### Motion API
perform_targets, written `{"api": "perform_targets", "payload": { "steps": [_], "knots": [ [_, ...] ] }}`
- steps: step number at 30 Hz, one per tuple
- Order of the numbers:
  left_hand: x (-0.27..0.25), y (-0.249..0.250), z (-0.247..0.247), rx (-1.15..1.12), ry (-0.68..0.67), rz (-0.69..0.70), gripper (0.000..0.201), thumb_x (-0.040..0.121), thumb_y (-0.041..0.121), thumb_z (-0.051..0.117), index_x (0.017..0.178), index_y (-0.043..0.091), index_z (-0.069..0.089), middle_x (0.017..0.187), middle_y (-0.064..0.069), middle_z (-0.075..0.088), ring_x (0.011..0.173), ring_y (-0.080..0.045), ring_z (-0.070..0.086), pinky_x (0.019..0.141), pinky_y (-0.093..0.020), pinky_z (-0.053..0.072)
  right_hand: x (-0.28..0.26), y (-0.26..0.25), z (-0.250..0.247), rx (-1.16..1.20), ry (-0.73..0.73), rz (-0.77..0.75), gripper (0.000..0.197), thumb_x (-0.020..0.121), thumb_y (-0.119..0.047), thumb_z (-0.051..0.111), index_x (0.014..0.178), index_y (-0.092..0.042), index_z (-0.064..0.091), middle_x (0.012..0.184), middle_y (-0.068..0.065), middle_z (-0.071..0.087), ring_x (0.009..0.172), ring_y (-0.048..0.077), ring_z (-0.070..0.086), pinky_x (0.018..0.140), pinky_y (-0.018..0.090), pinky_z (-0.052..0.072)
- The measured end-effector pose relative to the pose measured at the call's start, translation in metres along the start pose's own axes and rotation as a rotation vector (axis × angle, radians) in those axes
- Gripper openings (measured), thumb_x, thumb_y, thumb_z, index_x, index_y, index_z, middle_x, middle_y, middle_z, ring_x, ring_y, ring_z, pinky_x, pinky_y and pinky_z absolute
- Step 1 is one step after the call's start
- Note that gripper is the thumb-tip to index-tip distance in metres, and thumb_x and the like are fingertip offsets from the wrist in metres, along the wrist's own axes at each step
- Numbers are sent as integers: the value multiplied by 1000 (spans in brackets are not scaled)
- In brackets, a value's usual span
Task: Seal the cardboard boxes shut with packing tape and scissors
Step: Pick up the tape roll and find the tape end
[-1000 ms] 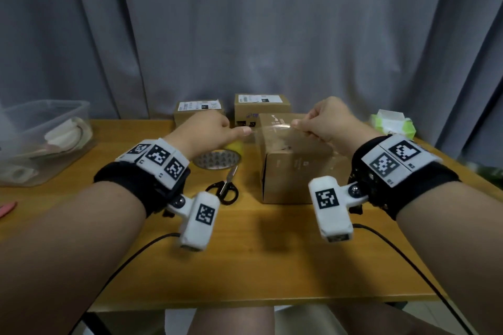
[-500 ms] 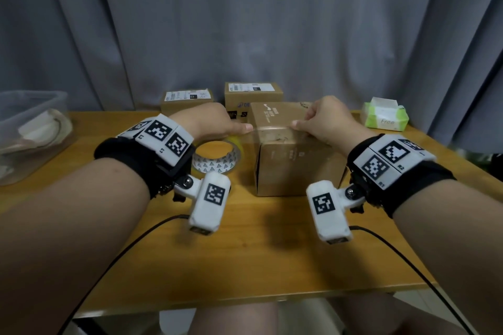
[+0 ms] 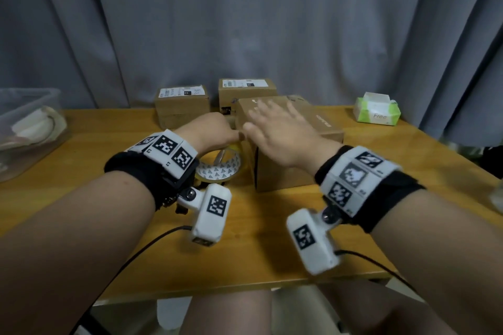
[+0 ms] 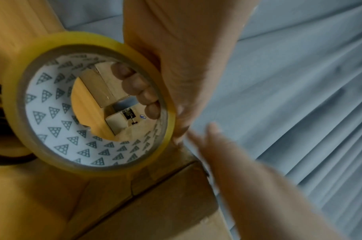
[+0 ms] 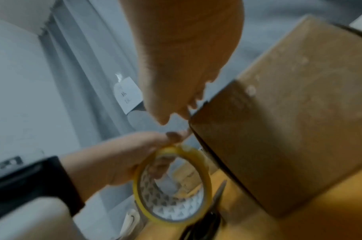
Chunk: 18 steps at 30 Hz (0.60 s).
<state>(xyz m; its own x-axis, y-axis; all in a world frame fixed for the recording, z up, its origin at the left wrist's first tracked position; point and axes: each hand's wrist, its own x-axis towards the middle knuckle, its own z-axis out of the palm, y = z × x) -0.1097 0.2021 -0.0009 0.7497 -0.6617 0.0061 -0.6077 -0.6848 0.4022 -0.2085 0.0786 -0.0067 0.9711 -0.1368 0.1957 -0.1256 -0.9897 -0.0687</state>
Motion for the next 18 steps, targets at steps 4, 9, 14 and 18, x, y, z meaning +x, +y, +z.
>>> {"api": "perform_targets", "payload": {
  "steps": [4, 9, 14, 18],
  "knots": [
    [-1, -5, 5, -57, 40, -33, 56, 89, 52, 52, 51, 14, 41, 51, -2, 40, 51, -16, 38, 55, -29, 31, 4, 9, 17, 16, -134, 214, 69, 98, -58, 4, 154, -18, 4, 162, 4, 0, 149, 20, 1, 118, 51, -5],
    [-1, -10, 22, -159, 91, 9, 55, 92, 52, 48, 54, 14, 40, 53, -1, 39, 53, -18, 41, 55, -30, 30, 9, 28, 11, 22, -157, 317, 69, 97, -59, 5, 154, -22, 6, 162, 2, 1, 149, 19, 2, 118, 52, -3],
    [-14, -30, 27, -476, 223, 154, 22, 90, 35, 60, 100, 16, 56, 69, 8, 48, 54, 0, 44, 50, -16, 37, 16, 9, 12, -12, -150, 391, 73, 90, -71, 6, 152, -34, 12, 161, 6, 7, 148, 25, 6, 113, 64, -1],
    [-27, -39, 31, -342, 84, 302, 34, 84, 35, 67, 112, 25, 52, 96, 18, 52, 82, -1, 55, 64, -11, 43, 15, 2, 17, -36, -115, 424, 73, 92, -68, 11, 153, -29, 10, 161, 11, 5, 148, 29, 3, 110, 67, -3]
  ]
}}
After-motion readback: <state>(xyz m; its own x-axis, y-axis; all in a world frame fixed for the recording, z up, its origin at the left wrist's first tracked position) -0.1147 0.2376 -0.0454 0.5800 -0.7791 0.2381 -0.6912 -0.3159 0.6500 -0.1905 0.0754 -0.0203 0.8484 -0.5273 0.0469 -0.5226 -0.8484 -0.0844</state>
